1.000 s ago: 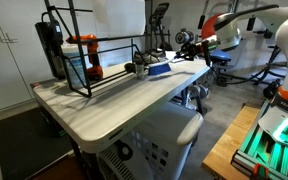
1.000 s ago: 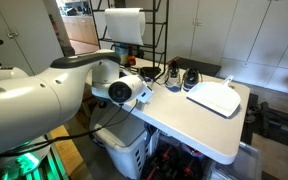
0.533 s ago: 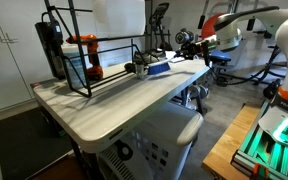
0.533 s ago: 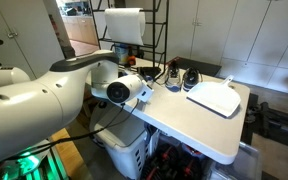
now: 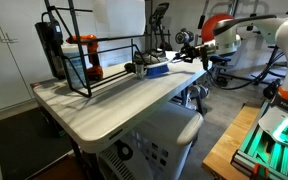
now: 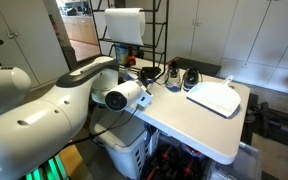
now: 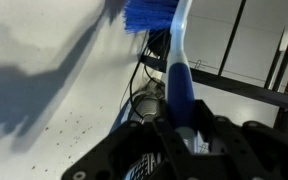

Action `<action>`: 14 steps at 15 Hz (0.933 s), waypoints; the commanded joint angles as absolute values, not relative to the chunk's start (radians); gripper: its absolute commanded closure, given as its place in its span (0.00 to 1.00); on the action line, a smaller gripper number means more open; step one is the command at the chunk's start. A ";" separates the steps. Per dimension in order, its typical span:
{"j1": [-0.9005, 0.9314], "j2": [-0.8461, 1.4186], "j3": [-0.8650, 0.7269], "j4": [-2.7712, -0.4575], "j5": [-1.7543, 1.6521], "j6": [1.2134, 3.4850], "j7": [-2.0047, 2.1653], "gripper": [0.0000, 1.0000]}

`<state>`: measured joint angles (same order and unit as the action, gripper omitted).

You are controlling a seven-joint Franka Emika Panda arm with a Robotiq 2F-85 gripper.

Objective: Move the brush to the left

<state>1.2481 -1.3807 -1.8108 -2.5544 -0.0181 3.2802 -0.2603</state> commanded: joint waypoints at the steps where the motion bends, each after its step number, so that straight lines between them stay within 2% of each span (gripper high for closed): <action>1: 1.271 -1.439 -1.844 -2.537 -0.069 3.305 -0.279 0.92; 4: 1.279 -1.442 -1.857 -2.533 -0.088 3.298 -0.292 0.92; 5: 1.280 -1.441 -1.859 -2.533 -0.094 3.299 -0.294 0.43; 6: 1.278 -1.447 -1.860 -2.533 -0.100 3.301 -0.296 0.42; 7: 1.276 -1.449 -1.861 -2.533 -0.105 3.303 -0.298 0.37; 10: 1.270 -1.446 -1.863 -2.534 -0.114 3.296 -0.304 0.13; 12: 1.266 -1.435 -1.863 -2.538 -0.118 3.292 -0.306 0.01; 14: 1.265 -1.411 -1.865 -2.542 -0.117 3.291 -0.305 0.00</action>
<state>1.2675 -1.4186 -1.8460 -2.5442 -0.0903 3.2886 -0.2975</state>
